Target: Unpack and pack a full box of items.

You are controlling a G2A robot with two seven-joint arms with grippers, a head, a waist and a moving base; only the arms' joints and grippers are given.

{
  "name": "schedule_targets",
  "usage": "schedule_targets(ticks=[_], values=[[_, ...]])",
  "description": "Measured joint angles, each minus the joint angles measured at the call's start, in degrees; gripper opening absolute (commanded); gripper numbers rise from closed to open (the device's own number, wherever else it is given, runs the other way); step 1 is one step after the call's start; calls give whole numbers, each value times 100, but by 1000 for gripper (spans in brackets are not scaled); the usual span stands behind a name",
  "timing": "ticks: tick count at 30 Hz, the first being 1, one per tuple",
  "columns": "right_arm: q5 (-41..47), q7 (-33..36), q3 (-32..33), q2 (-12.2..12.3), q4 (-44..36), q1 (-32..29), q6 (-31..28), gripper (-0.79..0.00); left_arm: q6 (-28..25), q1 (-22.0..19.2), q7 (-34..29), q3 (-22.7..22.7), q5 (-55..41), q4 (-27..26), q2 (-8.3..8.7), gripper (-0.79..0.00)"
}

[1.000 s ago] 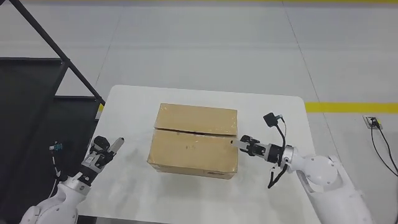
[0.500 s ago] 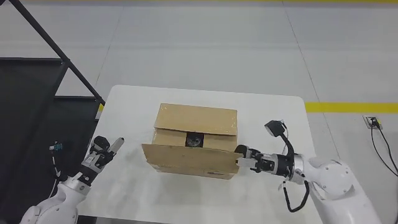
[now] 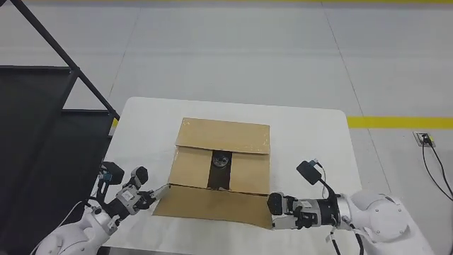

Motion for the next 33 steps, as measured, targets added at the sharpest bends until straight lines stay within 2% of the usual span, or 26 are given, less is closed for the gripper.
schedule_targets(ticks=[3,8,16,20,26,30,33], values=[[175,-113,-126,-7,280,120,173,0,-51,-66,-73,142,299,93,14,0],[400,-787,-156,-25,586,223,1041,0,71,-140,12,365,686,223,18,0],[388,-623,-157,-25,564,216,875,0,123,-169,28,407,742,248,21,0],[478,-1074,-284,-57,423,183,1108,0,122,-169,28,407,741,248,21,0],[1166,-1976,-667,-189,857,842,2185,0,266,-124,180,457,733,222,21,0],[691,-2674,-1007,-269,1242,1361,2791,0,323,-84,299,464,723,187,26,0],[551,-3001,-1268,-339,1432,1617,2994,0,367,-41,372,469,728,154,30,0]])
